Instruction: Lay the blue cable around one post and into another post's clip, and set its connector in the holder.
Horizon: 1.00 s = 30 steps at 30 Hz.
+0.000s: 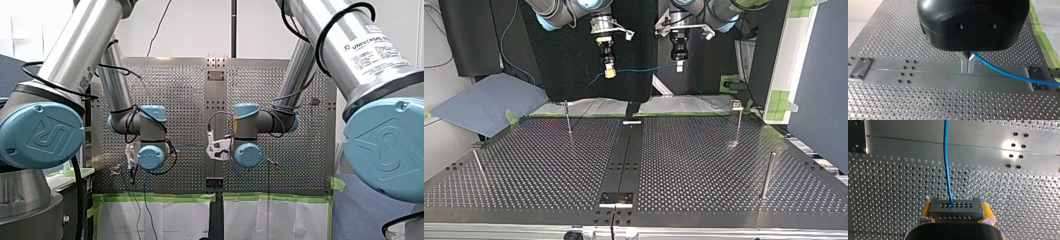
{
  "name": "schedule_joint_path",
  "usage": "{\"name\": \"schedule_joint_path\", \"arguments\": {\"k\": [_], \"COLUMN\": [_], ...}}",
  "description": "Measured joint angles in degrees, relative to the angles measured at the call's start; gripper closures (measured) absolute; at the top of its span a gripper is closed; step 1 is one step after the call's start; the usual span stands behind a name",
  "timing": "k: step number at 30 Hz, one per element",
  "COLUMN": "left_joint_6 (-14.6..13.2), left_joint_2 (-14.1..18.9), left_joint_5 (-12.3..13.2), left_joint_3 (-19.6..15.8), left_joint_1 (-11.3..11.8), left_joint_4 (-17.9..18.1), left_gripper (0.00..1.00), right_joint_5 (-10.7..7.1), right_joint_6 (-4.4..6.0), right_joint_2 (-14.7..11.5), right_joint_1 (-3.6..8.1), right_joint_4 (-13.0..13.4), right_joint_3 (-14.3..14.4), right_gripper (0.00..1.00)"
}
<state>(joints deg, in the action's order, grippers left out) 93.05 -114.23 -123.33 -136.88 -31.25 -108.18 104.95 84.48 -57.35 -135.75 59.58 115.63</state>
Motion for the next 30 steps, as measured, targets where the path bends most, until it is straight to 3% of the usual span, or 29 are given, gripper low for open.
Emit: {"name": "schedule_joint_path", "arguments": {"k": [4,10,30], "left_joint_6": [-0.1,-0.2,-0.2], "left_joint_2": [-0.3,-0.3,-0.3], "left_joint_5": [0.1,0.1,0.2], "left_joint_3": [0.2,0.2,0.2], "left_joint_1": [0.1,0.1,0.1], "left_joint_4": [0.6,0.8,0.8], "left_gripper": [1.0,1.0,1.0], "right_joint_5": [-0.26,-0.42,-0.44], "right_joint_6": [-0.21,-0.34,-0.35], "right_joint_2": [0.6,3.5,4.7], "right_joint_1": [-0.57,-2.03,-2.19], "right_joint_4": [-0.5,-1.0,-1.0], "right_joint_3": [0.0,0.0,0.0], "right_gripper": [1.0,1.0,1.0]}}
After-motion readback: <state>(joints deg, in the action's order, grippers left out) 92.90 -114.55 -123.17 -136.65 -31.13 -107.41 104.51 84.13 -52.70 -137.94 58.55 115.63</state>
